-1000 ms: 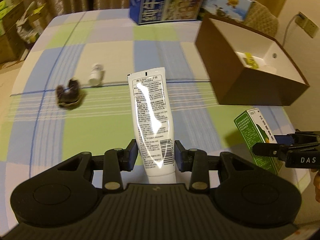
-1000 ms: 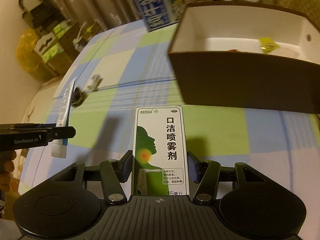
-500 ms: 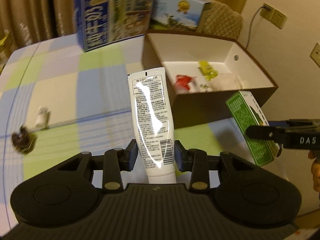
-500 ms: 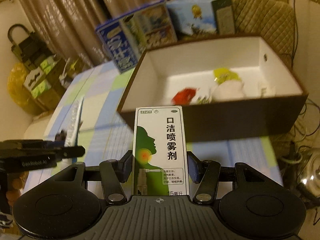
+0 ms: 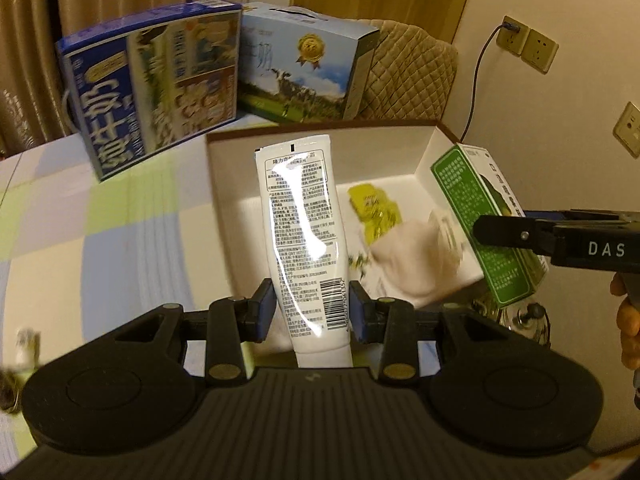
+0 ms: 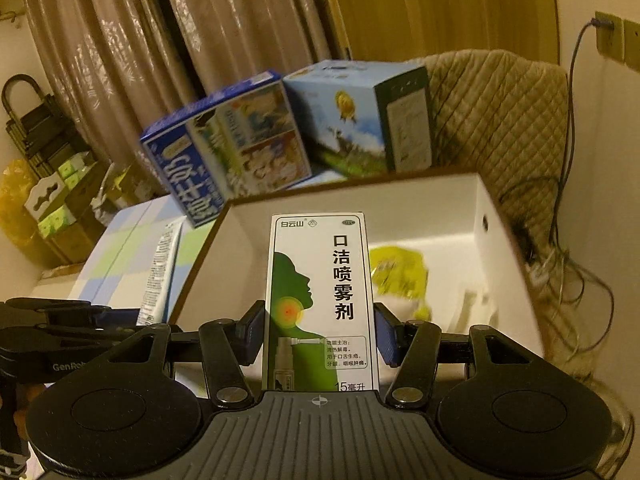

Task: Organize objects
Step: 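Lift the white tube and green spray box and carry both toward the brown box, then lower the tube and spray box into the brown box and open both tools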

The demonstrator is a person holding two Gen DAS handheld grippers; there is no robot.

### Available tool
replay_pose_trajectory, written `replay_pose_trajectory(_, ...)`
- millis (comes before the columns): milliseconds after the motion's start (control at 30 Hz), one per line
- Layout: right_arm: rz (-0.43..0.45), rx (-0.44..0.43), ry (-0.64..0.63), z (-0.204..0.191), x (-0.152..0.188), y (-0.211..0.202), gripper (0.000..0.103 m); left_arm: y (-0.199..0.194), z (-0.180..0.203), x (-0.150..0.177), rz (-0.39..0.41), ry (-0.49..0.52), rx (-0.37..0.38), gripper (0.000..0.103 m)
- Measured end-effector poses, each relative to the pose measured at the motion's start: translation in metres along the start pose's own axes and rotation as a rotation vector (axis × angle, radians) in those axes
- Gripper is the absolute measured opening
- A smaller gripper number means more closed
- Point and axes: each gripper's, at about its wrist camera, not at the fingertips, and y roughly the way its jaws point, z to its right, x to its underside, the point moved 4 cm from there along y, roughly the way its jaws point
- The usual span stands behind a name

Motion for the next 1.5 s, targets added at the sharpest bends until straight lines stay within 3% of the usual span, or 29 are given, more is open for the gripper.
replay_pose_trajectory(367,-0.073,0.010,0.008,0.040,-0.034,0.067,0.052,0.077,0.026,-0.046,-0.075,-0.007,0.003,0.033)
replay_pose_trajectory(700,-0.170,0.004,-0.003,0.050,-0.037,0.126,0.052,0.132,0.017,-0.055,-0.172,-0.060,-0.039,0.033)
replay_pose_trajectory(1100,-0.196,0.005,-0.015,0.058,-0.046,0.150,0.052,0.161,0.003,-0.059,-0.216,-0.117,-0.045,0.033)
replay_pose_trajectory(1233,-0.199,0.002,-0.016,0.058,-0.047,0.152,0.052,0.159,0.001,-0.061,-0.203,-0.105,-0.056,0.047)
replay_pose_trajectory(1500,-0.175,-0.012,-0.014,0.053,-0.051,0.159,0.052,0.153,-0.004,-0.062,-0.184,-0.082,-0.080,0.056)
